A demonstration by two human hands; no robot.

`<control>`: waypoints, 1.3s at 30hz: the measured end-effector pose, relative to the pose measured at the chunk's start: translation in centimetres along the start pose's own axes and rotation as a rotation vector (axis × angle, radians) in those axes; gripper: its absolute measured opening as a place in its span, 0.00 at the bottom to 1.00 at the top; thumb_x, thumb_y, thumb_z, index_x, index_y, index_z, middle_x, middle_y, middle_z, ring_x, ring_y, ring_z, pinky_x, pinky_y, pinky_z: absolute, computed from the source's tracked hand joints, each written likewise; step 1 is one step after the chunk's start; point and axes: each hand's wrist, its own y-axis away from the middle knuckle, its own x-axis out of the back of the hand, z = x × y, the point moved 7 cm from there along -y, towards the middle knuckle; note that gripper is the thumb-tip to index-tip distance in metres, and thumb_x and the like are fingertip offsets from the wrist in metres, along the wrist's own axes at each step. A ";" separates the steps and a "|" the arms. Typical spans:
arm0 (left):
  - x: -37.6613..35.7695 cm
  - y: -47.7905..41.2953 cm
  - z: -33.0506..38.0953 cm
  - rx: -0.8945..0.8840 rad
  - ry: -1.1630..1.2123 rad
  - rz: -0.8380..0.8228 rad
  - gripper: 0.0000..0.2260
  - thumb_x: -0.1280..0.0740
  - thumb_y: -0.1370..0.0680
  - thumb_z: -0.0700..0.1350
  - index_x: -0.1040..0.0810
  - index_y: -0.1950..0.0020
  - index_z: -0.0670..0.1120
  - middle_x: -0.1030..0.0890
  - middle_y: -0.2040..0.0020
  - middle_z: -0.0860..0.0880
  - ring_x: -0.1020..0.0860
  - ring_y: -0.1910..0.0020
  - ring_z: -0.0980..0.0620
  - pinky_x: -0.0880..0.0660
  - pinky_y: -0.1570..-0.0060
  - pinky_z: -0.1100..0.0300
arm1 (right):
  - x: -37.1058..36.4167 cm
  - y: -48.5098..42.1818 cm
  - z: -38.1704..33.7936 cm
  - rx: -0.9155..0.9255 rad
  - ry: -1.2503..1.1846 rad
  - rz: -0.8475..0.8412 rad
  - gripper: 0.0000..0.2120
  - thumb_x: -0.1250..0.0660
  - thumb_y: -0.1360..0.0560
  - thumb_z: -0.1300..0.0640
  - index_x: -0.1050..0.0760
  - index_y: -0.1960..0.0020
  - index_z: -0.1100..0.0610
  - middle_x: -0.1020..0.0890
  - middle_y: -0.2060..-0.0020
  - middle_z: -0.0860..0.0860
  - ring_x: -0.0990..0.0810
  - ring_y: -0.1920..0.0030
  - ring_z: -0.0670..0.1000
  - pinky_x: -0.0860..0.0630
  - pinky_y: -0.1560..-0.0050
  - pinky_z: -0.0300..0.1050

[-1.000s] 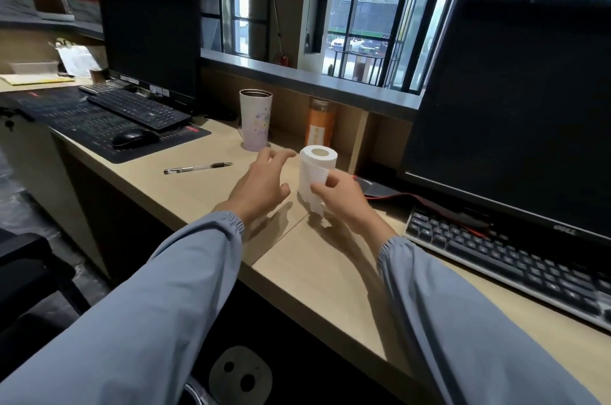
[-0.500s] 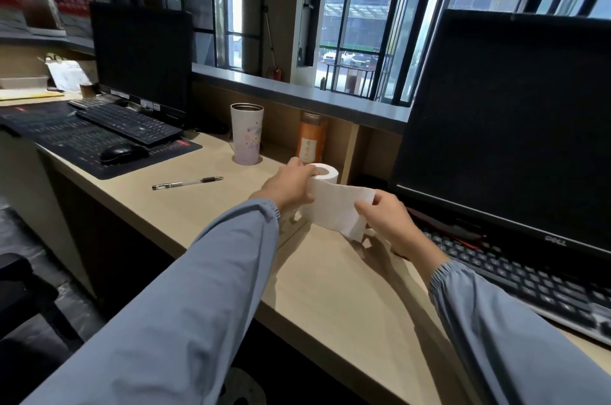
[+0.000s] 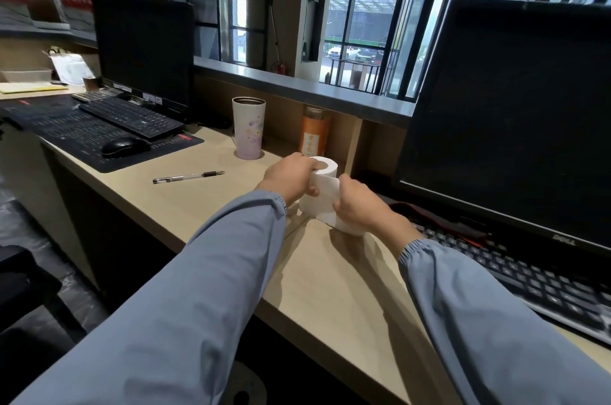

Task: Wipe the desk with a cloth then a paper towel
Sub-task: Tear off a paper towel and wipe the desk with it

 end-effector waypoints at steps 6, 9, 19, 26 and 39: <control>-0.4 -0.7 0.0 0.013 0.036 -0.001 0.27 0.23 0.22 0.43 0.25 0.24 0.51 0.22 0.30 0.43 0.22 0.33 0.40 0.25 0.33 0.45 | -1.7 0.4 0.6 0.002 -0.021 -0.174 0.13 0.39 0.17 0.48 0.24 0.41 0.56 0.19 0.54 0.51 0.19 0.58 0.47 0.24 0.60 0.39; -0.7 -1.3 -0.1 0.024 0.050 -0.003 0.28 0.23 0.23 0.43 0.25 0.24 0.50 0.22 0.30 0.43 0.22 0.32 0.40 0.26 0.31 0.46 | -1.6 0.5 0.4 0.028 0.052 -0.202 0.16 0.43 0.14 0.48 0.21 0.49 0.56 0.21 0.61 0.50 0.21 0.63 0.46 0.30 0.64 0.38; -1.1 -2.0 -0.6 0.067 -0.002 -0.001 0.28 0.24 0.22 0.46 0.28 0.23 0.50 0.22 0.30 0.43 0.21 0.33 0.41 0.22 0.35 0.44 | 2.4 3.1 3.8 0.005 0.200 0.092 0.13 0.35 0.19 0.58 0.33 0.36 0.51 0.20 0.49 0.52 0.19 0.56 0.53 0.17 0.56 0.54; -1.7 -0.5 -1.0 0.116 -0.188 0.151 0.31 0.28 0.19 0.54 0.38 0.19 0.54 0.24 0.31 0.43 0.22 0.37 0.42 0.22 0.42 0.47 | -1.8 3.0 1.4 0.115 0.219 0.074 0.11 0.36 0.21 0.58 0.23 0.40 0.55 0.20 0.46 0.54 0.20 0.47 0.56 0.22 0.53 0.51; -3.9 5.8 -3.4 0.049 0.229 0.057 0.14 0.31 0.17 0.53 0.23 0.34 0.49 0.23 0.37 0.49 0.22 0.43 0.51 0.22 0.39 0.55 | -6.3 7.8 -1.0 0.077 0.089 -0.283 0.27 0.54 0.15 0.41 0.32 0.24 0.55 0.33 0.22 0.54 0.38 0.22 0.55 0.37 0.25 0.54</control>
